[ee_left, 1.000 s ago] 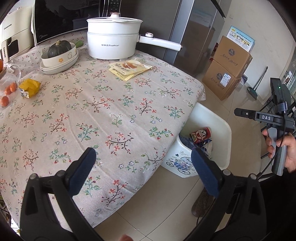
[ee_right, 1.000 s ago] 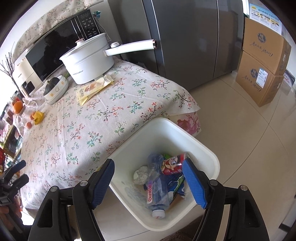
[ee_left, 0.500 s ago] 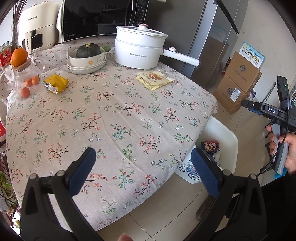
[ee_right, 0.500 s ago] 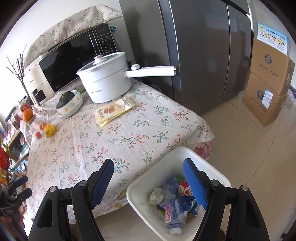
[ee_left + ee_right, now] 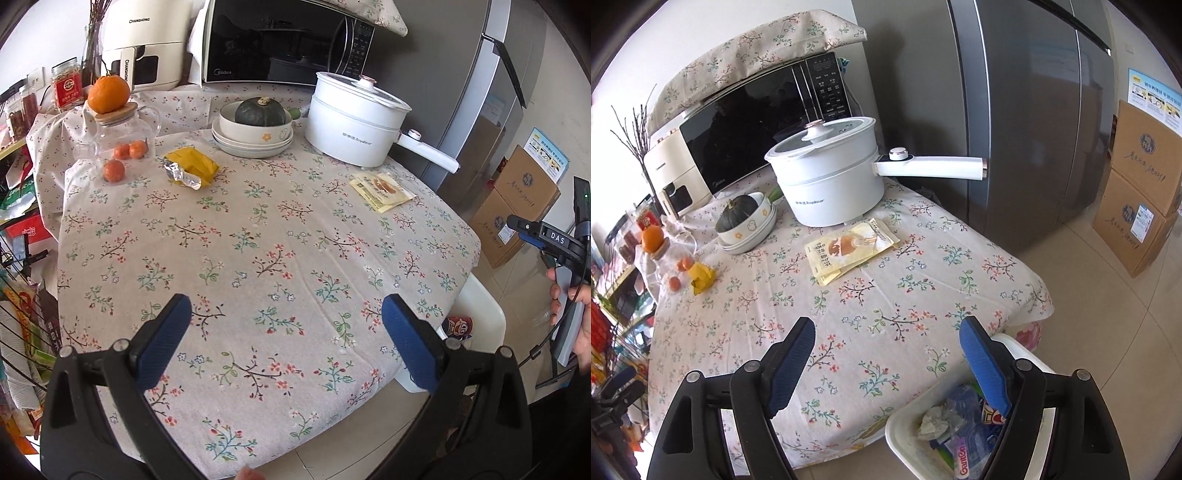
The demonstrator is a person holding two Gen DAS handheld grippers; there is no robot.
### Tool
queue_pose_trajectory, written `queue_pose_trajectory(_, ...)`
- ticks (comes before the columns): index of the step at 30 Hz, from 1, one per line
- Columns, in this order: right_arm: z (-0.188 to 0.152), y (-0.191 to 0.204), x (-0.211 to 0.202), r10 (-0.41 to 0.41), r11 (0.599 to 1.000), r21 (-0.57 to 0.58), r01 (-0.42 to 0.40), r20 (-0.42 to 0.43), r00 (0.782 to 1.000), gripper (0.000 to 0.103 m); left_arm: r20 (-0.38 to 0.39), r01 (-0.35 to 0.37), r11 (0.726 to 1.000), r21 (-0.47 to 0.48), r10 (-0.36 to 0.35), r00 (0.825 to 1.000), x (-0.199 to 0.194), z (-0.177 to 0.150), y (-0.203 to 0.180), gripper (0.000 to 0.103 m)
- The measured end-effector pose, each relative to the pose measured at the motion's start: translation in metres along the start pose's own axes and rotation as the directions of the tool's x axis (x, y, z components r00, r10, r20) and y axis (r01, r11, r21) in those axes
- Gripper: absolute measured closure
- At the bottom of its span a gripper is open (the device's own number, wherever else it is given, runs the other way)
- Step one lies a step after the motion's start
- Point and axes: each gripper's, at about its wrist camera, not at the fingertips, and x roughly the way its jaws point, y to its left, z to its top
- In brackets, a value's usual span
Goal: Collect trash
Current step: 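Move both open tools back over the table, then grasp the yellow snack wrapper with the left tool while the right tool grasps the cream paper packet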
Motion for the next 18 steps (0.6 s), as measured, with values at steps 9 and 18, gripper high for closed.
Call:
queue_pose_trajectory(9,0.036,0.009,0.067,0.013,1.000,0.015,-0.012,-0.061,0.998,0.021,-0.026,-0.072,0.997,-0.004,0.072,0.997,0.021,0.032,0.040,0.001)
queue_pose_trajectory(18,0.055,0.035,0.152,-0.001,1.000,-0.010,-0.001,-0.115,0.993,0.021,-0.002,-0.164,0.985,-0.046,0.164,0.986,0.067,0.062,0.076,0.001)
